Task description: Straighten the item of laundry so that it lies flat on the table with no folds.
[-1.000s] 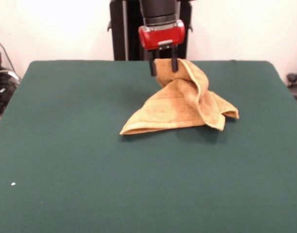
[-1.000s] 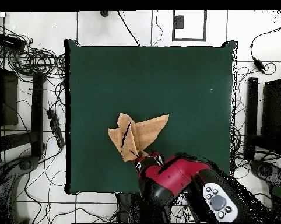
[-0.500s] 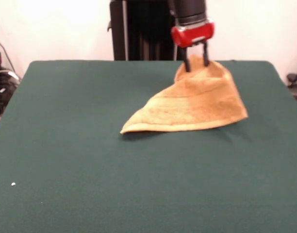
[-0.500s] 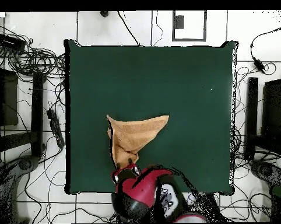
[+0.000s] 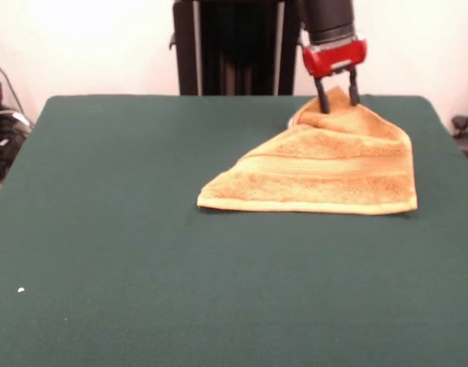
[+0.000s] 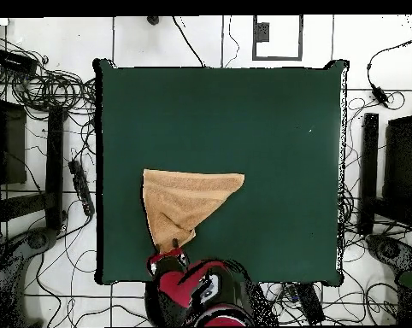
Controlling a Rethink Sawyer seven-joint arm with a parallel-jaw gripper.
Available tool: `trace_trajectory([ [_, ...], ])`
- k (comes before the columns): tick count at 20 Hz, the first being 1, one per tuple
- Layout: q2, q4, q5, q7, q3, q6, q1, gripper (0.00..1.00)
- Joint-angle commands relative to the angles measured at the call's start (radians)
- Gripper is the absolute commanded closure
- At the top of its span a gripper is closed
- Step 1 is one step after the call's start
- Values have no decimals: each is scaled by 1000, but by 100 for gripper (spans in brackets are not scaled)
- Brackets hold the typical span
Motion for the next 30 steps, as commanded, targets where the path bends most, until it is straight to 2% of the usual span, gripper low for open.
trace_trajectory([
  [1,133,-5,191,130,-71,-141,108,0],
  [12,220,-18,452,169,-63,-243,243,0],
  [18,245,-27,514,141,-88,-268,268,0],
  [19,252,-22,546,137,-104,-299,283,100],
  [22,248,-16,591,125,-130,-270,317,100],
  [23,229,-8,590,116,-135,-238,323,100],
  [30,214,1,583,123,-134,-243,313,100],
])
